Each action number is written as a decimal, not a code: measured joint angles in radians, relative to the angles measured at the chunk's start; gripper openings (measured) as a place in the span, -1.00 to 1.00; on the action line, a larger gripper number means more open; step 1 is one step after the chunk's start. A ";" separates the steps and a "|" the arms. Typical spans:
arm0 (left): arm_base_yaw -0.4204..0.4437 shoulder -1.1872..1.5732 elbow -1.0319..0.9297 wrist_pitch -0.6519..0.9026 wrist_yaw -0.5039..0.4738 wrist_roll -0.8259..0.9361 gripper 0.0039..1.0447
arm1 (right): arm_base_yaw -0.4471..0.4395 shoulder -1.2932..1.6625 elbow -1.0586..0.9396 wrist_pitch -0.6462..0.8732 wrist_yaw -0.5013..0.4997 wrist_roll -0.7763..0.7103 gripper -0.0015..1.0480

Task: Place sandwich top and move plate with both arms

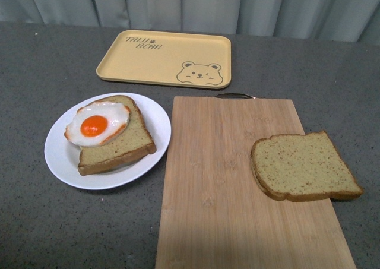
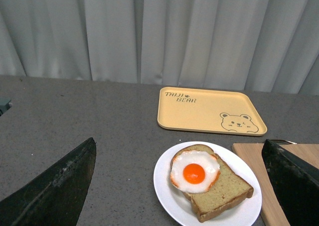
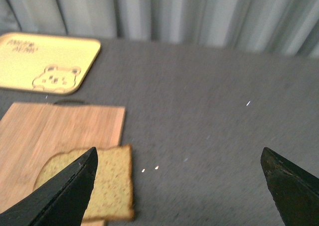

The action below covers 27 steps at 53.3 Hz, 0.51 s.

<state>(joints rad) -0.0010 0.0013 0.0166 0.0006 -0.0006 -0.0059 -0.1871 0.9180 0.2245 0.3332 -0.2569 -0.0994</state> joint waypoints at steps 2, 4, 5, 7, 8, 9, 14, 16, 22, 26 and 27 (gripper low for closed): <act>0.000 0.000 0.000 0.000 0.000 0.000 0.88 | -0.019 0.085 0.034 -0.034 -0.048 0.001 0.82; 0.000 0.000 0.000 0.000 0.000 0.000 0.88 | -0.043 0.191 0.072 -0.063 -0.102 0.010 0.82; 0.000 0.000 0.000 0.000 0.000 0.000 0.88 | -0.048 0.216 0.081 -0.072 -0.115 0.010 0.82; 0.000 0.000 0.000 0.000 0.000 0.000 0.88 | -0.068 0.307 0.122 -0.116 -0.165 0.014 0.82; 0.000 0.000 0.000 0.000 0.000 0.000 0.88 | -0.072 0.328 0.132 -0.127 -0.177 0.017 0.82; 0.000 0.000 0.000 0.000 0.000 0.000 0.88 | -0.080 0.370 0.151 -0.144 -0.197 0.022 0.82; 0.000 0.000 0.000 0.000 0.000 0.000 0.88 | -0.098 0.504 0.230 -0.215 -0.265 0.043 0.82; 0.000 0.000 0.000 0.000 0.000 0.000 0.88 | -0.099 0.543 0.253 -0.228 -0.287 0.056 0.82; 0.000 0.000 0.000 0.000 0.000 0.000 0.88 | -0.092 0.657 0.319 -0.276 -0.298 0.073 0.82; 0.000 0.000 0.000 0.000 0.000 0.000 0.88 | -0.090 0.733 0.357 -0.309 -0.325 0.080 0.82; 0.000 0.000 0.000 0.000 0.000 0.000 0.88 | -0.090 0.754 0.367 -0.319 -0.333 0.080 0.82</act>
<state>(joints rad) -0.0010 0.0013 0.0166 0.0006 -0.0006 -0.0059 -0.2768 1.6718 0.5919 0.0139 -0.5900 -0.0193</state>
